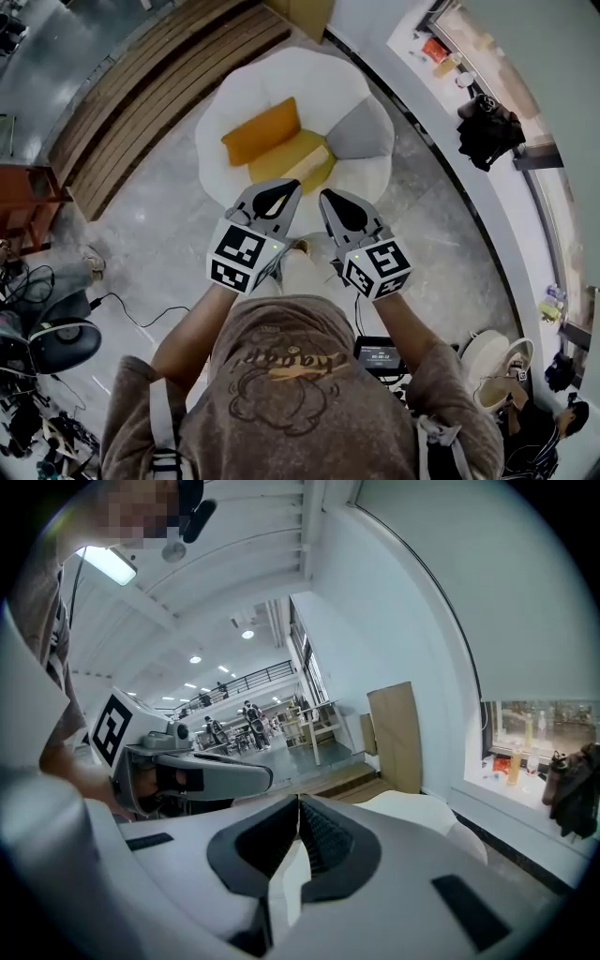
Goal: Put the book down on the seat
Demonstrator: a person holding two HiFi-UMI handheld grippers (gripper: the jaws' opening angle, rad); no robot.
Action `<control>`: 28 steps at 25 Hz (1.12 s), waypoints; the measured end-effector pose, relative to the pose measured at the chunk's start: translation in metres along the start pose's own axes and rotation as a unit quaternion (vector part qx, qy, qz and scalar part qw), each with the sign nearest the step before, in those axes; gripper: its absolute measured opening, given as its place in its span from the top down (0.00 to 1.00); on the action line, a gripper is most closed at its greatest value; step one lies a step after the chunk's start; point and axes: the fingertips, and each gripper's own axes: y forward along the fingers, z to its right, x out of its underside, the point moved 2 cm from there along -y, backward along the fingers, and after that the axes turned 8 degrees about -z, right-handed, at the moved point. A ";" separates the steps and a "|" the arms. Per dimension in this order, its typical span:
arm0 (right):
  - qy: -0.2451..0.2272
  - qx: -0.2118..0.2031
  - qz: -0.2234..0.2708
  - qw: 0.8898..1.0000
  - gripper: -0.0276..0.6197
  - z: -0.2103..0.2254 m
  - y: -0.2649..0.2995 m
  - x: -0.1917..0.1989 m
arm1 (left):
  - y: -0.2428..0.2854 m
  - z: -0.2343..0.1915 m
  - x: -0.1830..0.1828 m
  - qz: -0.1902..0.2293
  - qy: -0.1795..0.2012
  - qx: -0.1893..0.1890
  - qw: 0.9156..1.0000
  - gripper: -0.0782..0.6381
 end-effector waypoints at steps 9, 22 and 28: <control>0.012 0.020 0.005 1.000 0.92 -0.062 -0.017 0.023 | -0.060 0.009 0.040 0.007 -0.003 0.003 1.000 0.88; 0.009 0.044 0.015 0.999 0.92 -0.171 -0.061 0.068 | -0.157 0.053 0.092 0.023 0.028 0.032 0.999 0.88; 0.003 0.039 0.016 0.999 0.92 -0.198 -0.076 0.067 | -0.180 0.073 0.097 0.032 0.024 0.031 0.999 0.88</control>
